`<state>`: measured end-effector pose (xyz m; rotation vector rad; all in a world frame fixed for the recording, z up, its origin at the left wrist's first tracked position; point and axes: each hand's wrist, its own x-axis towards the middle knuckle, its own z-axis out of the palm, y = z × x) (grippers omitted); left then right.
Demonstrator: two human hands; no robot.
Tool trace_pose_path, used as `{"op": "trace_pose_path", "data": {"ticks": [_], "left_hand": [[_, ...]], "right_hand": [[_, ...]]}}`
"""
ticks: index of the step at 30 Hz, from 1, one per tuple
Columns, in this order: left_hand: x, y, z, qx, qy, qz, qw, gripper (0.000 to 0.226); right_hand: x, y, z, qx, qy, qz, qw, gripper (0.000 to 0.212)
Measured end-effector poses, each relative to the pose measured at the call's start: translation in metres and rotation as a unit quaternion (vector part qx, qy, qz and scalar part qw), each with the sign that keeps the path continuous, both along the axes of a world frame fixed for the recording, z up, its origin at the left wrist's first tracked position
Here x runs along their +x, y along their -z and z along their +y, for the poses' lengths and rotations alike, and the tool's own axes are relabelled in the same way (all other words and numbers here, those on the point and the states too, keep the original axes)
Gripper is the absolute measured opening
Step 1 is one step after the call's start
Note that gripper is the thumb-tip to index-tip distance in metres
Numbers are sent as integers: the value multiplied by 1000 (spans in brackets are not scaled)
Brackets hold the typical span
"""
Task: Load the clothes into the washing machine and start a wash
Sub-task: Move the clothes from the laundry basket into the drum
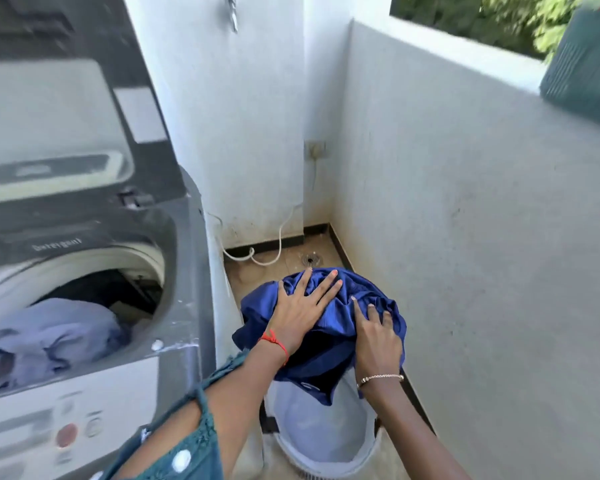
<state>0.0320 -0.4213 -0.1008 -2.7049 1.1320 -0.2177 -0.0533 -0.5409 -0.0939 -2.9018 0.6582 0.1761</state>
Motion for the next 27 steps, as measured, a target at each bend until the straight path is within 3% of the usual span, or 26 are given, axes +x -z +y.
{"op": "trace_pose_path", "data": {"ticks": [4, 11, 14, 27], "left_hand": [[0, -61, 20, -42, -12, -82, 996, 90], [7, -163, 59, -78, -58, -148, 984, 84], [12, -197, 81, -96, -66, -185, 976, 80], [29, -317, 278, -108, -170, -345, 917, 94]], "right_hand": [[2, -61, 12, -24, -28, -50, 998, 62], [23, -160, 39, -58, -88, -175, 979, 58], [34, -196, 58, -65, -118, -259, 957, 59], [92, -311, 231, -47, -262, -456, 849, 56]]}}
